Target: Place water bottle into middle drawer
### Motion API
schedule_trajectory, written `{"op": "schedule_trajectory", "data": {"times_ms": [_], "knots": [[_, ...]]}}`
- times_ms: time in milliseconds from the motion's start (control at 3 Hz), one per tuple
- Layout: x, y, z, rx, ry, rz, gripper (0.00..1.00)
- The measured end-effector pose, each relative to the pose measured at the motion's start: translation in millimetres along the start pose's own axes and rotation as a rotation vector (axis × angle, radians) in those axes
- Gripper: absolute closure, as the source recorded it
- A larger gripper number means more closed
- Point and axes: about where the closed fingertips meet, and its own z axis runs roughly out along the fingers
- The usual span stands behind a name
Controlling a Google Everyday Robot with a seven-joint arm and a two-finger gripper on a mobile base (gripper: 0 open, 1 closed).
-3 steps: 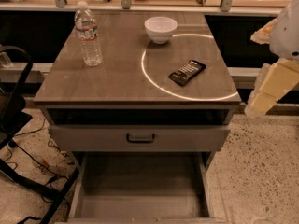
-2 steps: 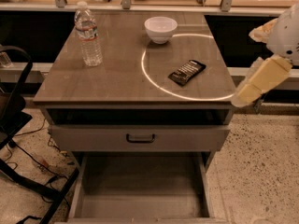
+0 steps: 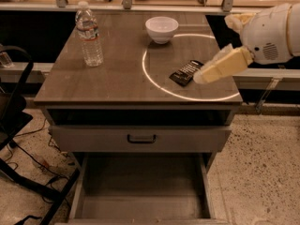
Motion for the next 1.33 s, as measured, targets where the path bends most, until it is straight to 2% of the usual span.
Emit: {"op": "schedule_trajectory", "data": {"times_ms": [333,667,1000,1333], "knots": [[-41,-9,19,0.056,-0.166,0.001,0.00],[-44,-7,24,0.049,-0.168,-0.001,0.00],[-69,7,69,0.012,-0.198,-0.014,0.00],[-87,11,127,0.004,-0.193,-0.004,0.00]]}}
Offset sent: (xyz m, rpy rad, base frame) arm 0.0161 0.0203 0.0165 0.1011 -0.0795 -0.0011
